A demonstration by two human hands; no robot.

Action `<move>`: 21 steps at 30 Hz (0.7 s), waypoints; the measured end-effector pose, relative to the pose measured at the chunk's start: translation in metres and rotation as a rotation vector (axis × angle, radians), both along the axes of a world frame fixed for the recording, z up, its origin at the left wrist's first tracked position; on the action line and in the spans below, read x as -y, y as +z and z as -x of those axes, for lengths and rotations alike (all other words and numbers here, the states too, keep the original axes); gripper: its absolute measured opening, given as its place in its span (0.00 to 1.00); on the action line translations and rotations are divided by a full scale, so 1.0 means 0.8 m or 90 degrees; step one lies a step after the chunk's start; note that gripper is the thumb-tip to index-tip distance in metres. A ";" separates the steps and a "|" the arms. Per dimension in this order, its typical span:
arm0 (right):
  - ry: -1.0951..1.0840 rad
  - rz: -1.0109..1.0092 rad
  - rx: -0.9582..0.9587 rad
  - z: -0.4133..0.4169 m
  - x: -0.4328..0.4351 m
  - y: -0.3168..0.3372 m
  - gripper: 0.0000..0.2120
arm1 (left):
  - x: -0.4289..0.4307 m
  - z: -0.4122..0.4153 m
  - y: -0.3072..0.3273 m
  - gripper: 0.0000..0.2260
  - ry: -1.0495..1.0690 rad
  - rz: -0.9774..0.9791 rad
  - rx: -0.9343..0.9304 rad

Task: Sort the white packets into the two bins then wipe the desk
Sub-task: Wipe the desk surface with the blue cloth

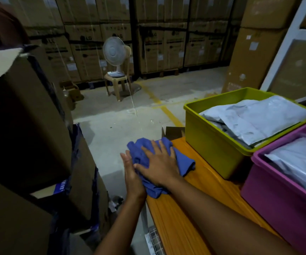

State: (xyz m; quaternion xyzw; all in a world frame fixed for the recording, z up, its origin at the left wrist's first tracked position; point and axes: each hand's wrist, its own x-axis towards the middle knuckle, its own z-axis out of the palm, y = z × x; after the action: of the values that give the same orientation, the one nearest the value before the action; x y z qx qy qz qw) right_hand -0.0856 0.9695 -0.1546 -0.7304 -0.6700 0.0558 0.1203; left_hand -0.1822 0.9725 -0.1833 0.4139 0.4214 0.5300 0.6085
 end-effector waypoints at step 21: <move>-0.071 0.047 0.039 -0.047 0.220 -0.004 0.51 | 0.114 -0.005 0.010 0.40 -0.030 -0.051 -0.186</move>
State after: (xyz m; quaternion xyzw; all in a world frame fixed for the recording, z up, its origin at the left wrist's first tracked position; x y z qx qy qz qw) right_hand -0.0478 0.7934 -0.1575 -0.7719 -0.6291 0.0509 0.0758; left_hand -0.1779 0.8814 -0.1752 0.5201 0.4741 0.4664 0.5359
